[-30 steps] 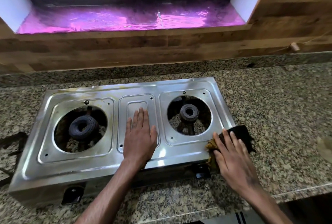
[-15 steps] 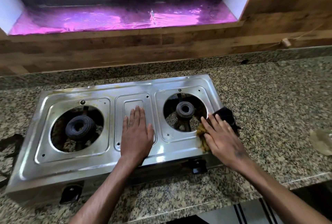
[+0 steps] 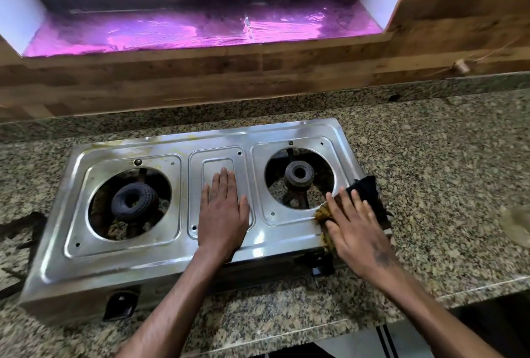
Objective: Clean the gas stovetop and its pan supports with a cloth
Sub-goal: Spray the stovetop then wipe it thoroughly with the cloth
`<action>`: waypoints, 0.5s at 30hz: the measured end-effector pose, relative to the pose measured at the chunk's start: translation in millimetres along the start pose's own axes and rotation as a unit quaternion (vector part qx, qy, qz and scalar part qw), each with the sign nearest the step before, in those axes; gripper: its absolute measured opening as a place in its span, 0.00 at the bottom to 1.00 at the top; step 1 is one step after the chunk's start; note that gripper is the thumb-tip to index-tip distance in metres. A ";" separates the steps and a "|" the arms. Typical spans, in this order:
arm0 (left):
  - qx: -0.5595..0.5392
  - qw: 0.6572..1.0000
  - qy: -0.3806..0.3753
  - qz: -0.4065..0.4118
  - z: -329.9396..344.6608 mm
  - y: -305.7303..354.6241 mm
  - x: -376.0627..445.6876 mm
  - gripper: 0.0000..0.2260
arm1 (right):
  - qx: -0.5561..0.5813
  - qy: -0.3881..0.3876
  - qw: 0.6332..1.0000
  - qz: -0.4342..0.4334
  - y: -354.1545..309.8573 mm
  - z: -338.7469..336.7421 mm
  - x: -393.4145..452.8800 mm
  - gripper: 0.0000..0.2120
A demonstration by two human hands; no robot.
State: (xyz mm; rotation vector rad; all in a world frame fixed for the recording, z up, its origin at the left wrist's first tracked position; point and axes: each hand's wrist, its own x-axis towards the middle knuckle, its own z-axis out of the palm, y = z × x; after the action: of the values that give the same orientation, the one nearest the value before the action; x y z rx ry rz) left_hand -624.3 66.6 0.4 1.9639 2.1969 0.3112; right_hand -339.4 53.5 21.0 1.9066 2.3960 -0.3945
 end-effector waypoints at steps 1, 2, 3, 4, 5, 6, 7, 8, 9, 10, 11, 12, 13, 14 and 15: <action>-0.002 1.000 -0.001 -0.001 0.4 -0.5 0.6 0.31 | 0.010 -0.006 1.000 -0.013 -13.0 1.2 -2.4 0.33; -0.006 1.000 -0.004 0.000 0.3 -0.9 1.2 0.31 | 0.020 -0.017 0.999 -0.044 -29.3 3.0 -6.8 0.32; -0.017 1.000 -0.006 0.003 -0.6 -1.4 1.6 0.30 | 0.025 -0.026 0.996 -0.087 -46.2 6.0 -11.8 0.32; -0.034 0.999 -0.009 0.008 -2.7 -2.5 1.9 0.30 | 0.023 -0.027 0.990 -0.136 -61.1 9.6 -15.2 0.31; -0.062 0.998 -0.010 0.015 -5.7 -4.9 2.5 0.28 | 0.017 -0.020 0.983 -0.180 -72.7 13.3 -15.3 0.30; -0.090 0.996 -0.012 0.021 -9.3 -8.9 2.9 0.27 | 0.018 -0.013 0.978 -0.208 -82.4 15.6 -11.2 0.29; -0.111 0.993 -0.013 0.027 -13.1 -14.3 3.3 0.25 | 0.025 -0.012 0.974 -0.224 -90.4 16.2 -3.6 0.29; -0.114 0.993 -0.008 0.033 -17.1 -22.7 1.4 0.24 | 0.034 -0.015 0.971 -0.234 -99.5 16.1 6.2 0.29; -0.102 0.994 0.002 0.039 -19.3 -30.5 -1.1 0.23 | 0.040 -0.018 0.970 -0.240 -108.0 15.1 16.8 0.30; -0.083 0.995 0.012 0.045 -20.3 -38.7 -5.0 0.23 | 0.041 -0.019 0.969 -0.243 -117.2 13.8 27.9 0.31; -0.068 0.996 0.017 0.048 -20.3 -45.5 -9.7 0.23 | 0.035 -0.019 0.969 -0.244 -126.0 13.9 40.1 0.32; -0.057 0.997 0.019 0.047 -19.0 -51.0 -14.3 0.23 | 0.028 -0.018 0.970 -0.242 -136.2 13.1 53.7 0.33; -0.052 0.997 0.018 0.045 -16.8 -54.1 -18.4 0.24 | 0.020 -0.014 0.971 -0.239 -145.3 13.2 68.2 0.33; -0.054 0.997 0.019 0.043 -14.1 -55.6 -21.6 0.25 | 0.016 -0.003 0.972 -0.234 -154.0 13.6 82.7 0.31; -0.060 0.997 0.022 0.038 -12.0 -56.6 -23.8 0.25 | 0.010 0.009 0.973 -0.229 -161.1 14.6 97.9 0.29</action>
State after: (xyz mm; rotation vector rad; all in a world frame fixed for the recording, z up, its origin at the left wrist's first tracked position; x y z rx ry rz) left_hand -679.0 36.5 -3.7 1.9963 2.0792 0.4897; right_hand -519.7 110.1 13.9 1.3473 2.8427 -0.4210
